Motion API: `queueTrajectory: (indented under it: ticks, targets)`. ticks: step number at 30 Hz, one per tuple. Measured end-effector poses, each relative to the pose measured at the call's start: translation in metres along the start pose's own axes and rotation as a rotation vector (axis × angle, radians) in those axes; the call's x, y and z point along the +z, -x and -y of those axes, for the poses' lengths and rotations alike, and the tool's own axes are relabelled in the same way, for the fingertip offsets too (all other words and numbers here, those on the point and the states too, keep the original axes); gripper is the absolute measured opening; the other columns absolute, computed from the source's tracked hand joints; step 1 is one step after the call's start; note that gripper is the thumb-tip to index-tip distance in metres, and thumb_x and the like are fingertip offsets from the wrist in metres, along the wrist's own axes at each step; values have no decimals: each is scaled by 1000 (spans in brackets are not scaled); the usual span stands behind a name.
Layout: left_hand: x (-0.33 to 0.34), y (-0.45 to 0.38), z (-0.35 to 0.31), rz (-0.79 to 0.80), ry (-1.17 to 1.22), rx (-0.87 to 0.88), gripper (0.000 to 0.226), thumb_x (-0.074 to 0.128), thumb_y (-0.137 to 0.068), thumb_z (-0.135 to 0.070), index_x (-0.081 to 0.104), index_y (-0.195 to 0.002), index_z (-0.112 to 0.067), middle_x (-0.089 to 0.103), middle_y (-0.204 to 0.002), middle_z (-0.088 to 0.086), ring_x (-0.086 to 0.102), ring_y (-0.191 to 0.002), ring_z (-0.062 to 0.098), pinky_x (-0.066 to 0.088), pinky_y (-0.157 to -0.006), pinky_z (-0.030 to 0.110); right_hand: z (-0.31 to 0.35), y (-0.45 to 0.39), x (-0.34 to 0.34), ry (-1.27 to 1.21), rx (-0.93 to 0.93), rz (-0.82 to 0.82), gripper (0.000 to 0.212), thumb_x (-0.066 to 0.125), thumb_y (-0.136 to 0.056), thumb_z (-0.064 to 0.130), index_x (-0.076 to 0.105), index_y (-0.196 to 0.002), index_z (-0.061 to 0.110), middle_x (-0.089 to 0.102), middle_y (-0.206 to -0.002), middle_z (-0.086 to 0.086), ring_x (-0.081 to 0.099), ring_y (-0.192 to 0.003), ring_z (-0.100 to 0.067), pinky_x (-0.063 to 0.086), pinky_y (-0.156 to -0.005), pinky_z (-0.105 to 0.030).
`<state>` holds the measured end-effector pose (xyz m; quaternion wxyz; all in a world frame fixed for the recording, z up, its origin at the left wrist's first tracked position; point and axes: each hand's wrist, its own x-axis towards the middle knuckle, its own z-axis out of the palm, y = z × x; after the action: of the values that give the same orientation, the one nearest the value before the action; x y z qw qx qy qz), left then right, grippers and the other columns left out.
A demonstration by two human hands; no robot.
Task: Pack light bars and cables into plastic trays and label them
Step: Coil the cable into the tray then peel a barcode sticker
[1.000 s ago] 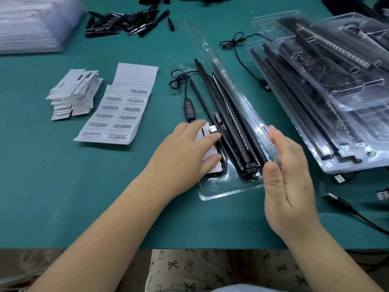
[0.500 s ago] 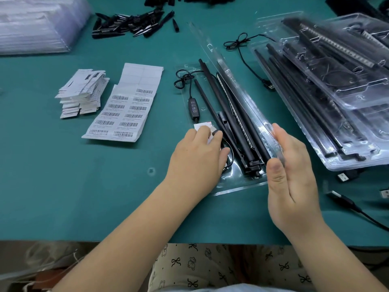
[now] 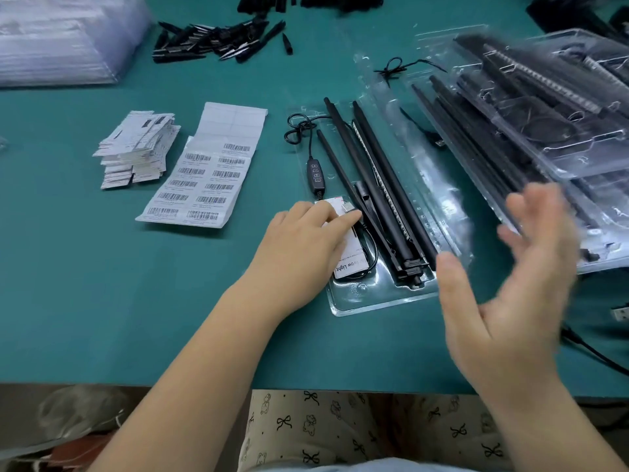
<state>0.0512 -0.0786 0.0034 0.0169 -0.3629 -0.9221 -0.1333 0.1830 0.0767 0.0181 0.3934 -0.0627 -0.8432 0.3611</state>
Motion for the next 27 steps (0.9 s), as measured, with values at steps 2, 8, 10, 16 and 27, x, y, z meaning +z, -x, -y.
queueTrajectory:
  ticks: [2, 8, 10, 16, 27]
  targets:
    - [2, 0, 0, -34, 66, -20, 50, 45, -97, -26, 32, -146, -28, 52, -120, -6, 42, -117, 19, 26, -92, 29, 20, 13, -12, -75, -99, -26, 51, 55, -88, 29, 37, -135, 17, 41, -128, 4, 46, -117, -26, 39, -98, -33]
    - [1, -5, 6, -42, 242, -24, 65, 52, -90, -24, 23, -148, -22, 57, -113, -8, 49, -104, 11, 23, -94, 24, 43, 6, 41, 206, -214, 646, 41, 43, -86, 8, 55, -125, 1, 44, -136, -22, 38, -131, -36, 28, -112, -40]
    - [0, -5, 7, -38, 291, -23, 72, 55, -89, -21, 18, -150, -22, 54, -109, -11, 48, -101, 11, 26, -95, 25, 38, -10, 57, 362, -27, 663, 52, 42, -85, 5, 41, -136, -3, 30, -145, -27, 22, -138, -42, 20, -115, -47]
    - [2, -3, 14, -29, 407, -71, 78, 64, -86, -32, 18, -148, -22, 47, -141, -10, 40, -122, 10, 24, -103, 24, 16, -66, 79, 694, -26, 584, 17, 56, -85, 15, 61, -101, 11, 51, -110, -12, 43, -104, -30, 31, -73, -34]
    - [5, -4, 16, -61, 390, -62, 85, 58, -78, -49, 19, -149, -22, 46, -141, -18, 29, -131, 8, 17, -103, 25, -3, -72, 87, 576, 5, 653, 28, 50, -92, 34, 66, -112, 21, 54, -109, -3, 45, -105, -22, 38, -78, -30]
